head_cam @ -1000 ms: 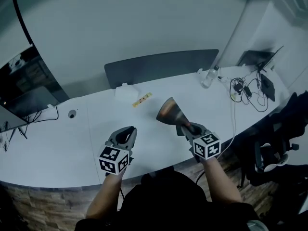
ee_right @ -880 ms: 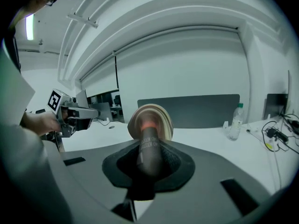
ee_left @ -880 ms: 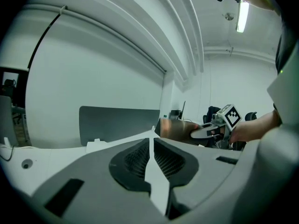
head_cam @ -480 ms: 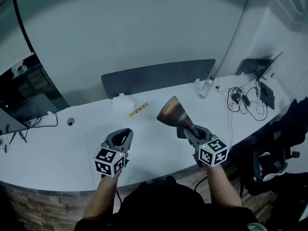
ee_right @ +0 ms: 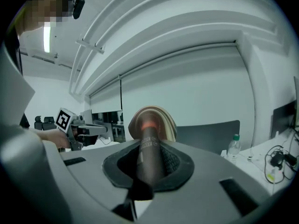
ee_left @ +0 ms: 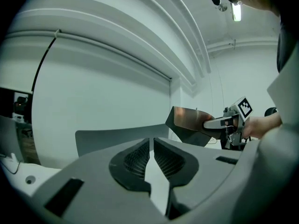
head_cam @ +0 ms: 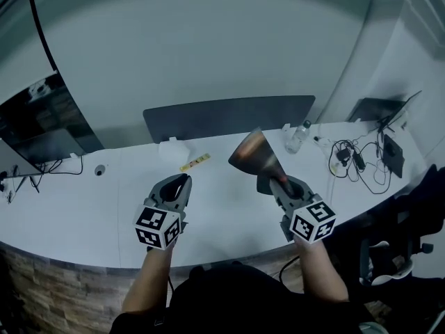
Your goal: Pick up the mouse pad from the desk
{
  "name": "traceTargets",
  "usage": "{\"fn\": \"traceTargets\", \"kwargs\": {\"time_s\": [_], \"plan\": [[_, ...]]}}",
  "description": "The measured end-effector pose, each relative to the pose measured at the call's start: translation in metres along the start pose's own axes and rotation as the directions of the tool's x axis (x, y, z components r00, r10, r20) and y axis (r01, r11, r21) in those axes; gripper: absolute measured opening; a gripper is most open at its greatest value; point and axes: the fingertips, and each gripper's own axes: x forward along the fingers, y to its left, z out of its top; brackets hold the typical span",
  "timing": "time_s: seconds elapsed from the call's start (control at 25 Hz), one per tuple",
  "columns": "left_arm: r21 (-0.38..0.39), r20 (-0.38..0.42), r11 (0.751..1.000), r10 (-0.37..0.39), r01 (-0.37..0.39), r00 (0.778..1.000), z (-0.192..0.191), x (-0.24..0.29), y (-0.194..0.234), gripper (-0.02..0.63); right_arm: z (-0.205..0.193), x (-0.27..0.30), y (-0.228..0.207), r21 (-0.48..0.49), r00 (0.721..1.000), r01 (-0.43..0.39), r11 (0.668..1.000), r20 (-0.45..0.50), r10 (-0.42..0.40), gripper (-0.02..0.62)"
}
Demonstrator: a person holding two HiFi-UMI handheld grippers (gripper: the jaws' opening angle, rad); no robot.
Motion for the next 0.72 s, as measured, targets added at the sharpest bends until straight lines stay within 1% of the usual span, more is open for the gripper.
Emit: {"fn": "traceTargets", "kwargs": {"time_s": [0.16,0.32,0.48,0.6,0.72], "plan": [[0.021,0.035,0.998,0.052,-0.053,0.998,0.016,0.008,-0.016,0.035,0.015,-0.005,-0.010,0.010,0.996,-0.038,0.999,0.082,0.037,0.039],[0.042,0.036,0.993,0.113,-0.115,0.993,0.021,0.012,-0.018,0.035,0.021,-0.005,-0.014,0.006,0.989,-0.079,0.997,0.125,0.077,0.037],[0.035,0.024,0.984,0.171,-0.172,0.985,0.016,0.003,-0.021,0.035,0.017,-0.008,-0.009,0.001,0.981,-0.142,0.990,0.131,0.141,0.035],[0.038,0.006,0.982,0.184,-0.184,0.983,0.005,-0.007,-0.022,0.035,0.012,-0.002,-0.001,-0.010,0.977,-0.174,0.985,0.123,0.174,0.034],[0.031,-0.017,0.979,0.203,-0.202,0.979,-0.009,-0.024,-0.013,0.035,0.001,0.005,0.011,-0.014,0.977,-0.188,0.982,0.097,0.189,0.034]]}}
